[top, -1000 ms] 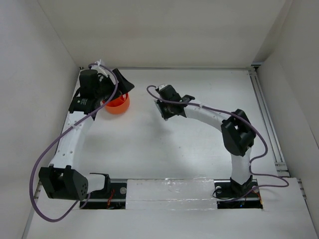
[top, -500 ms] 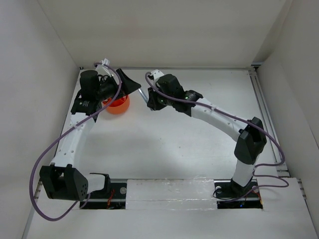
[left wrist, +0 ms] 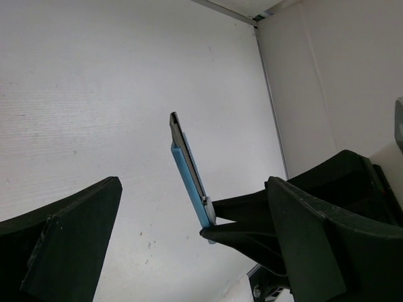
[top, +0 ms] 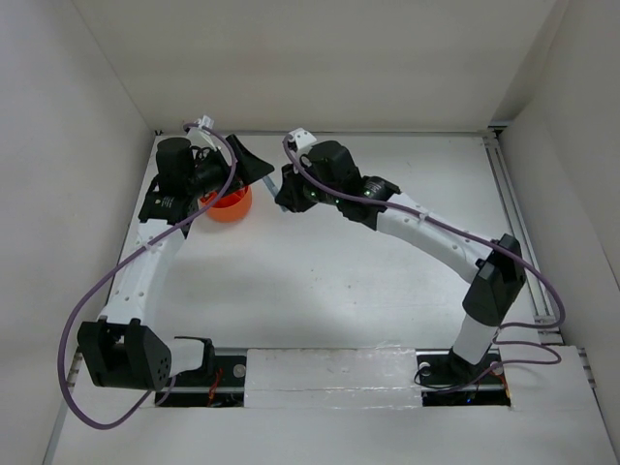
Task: Sort the stationery into containers
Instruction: Pick up the stationery from the center of the board, then place the stationery in the storage box.
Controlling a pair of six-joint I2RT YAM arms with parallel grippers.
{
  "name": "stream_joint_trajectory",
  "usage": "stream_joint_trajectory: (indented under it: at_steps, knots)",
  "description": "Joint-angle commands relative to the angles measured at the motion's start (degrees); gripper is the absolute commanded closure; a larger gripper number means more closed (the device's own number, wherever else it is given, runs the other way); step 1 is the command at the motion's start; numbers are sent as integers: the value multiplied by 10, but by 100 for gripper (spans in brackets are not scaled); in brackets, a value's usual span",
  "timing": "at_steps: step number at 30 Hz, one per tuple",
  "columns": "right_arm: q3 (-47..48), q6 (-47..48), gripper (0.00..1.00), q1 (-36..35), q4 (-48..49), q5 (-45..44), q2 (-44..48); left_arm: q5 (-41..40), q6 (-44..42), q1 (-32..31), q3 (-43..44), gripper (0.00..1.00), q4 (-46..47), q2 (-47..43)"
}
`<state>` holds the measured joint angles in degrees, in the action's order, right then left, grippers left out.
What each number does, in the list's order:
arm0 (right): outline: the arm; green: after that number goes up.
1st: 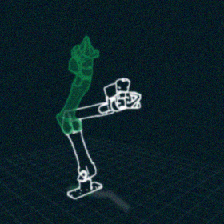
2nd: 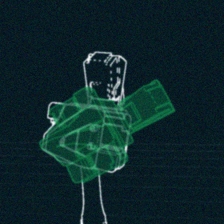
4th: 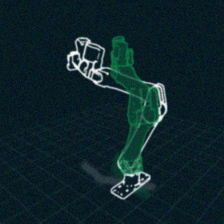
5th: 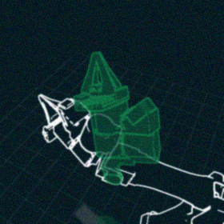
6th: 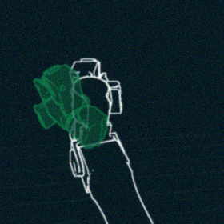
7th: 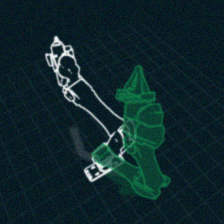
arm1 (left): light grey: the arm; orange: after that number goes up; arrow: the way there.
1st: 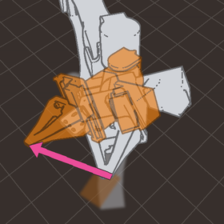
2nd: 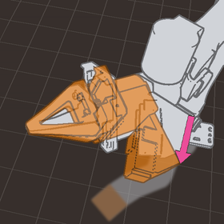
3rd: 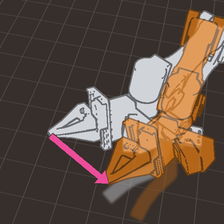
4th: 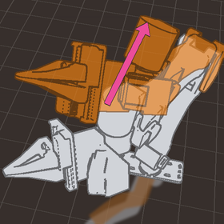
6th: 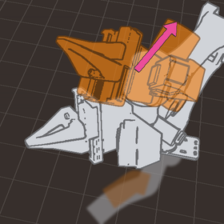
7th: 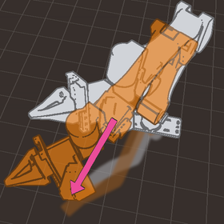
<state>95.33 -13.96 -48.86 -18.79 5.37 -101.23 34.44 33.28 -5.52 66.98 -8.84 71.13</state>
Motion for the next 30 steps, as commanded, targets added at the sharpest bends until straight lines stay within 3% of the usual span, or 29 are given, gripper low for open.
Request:
stream_joint_trajectory:
  at_steps: [1,6,10,11,14,15,16,17,18,22,27,30]
  knots:
    - [23,-9,100,-6,56,3,37,5,-1,2,-3,3,13,-4]
    - [23,-9,100,-11,82,32,37,16,12,2,-3,16,24,1]
    - [29,-14,100,-11,89,32,25,40,25,2,-9,40,51,1]
    - [35,-14,100,-11,89,32,25,40,25,2,-15,55,58,7]
    - [41,-14,100,-11,99,37,13,46,38,2,-15,84,73,14]
    - [41,-14,94,-11,104,37,13,46,38,2,-2,100,80,21]
    - [31,-14,76,-11,110,37,13,46,38,2,4,100,80,21]
    - [24,-14,6,-11,116,37,19,30,38,2,12,100,80,27]
    - [8,-8,0,-11,116,3,27,19,11,2,40,100,64,35]
    - [-49,6,0,20,109,-57,48,-107,-51,10,119,100,0,54]
    - [-162,6,0,64,127,-23,75,-272,-166,31,163,100,6,106]
    - [-201,6,0,71,139,5,98,-293,-237,31,184,100,31,151]
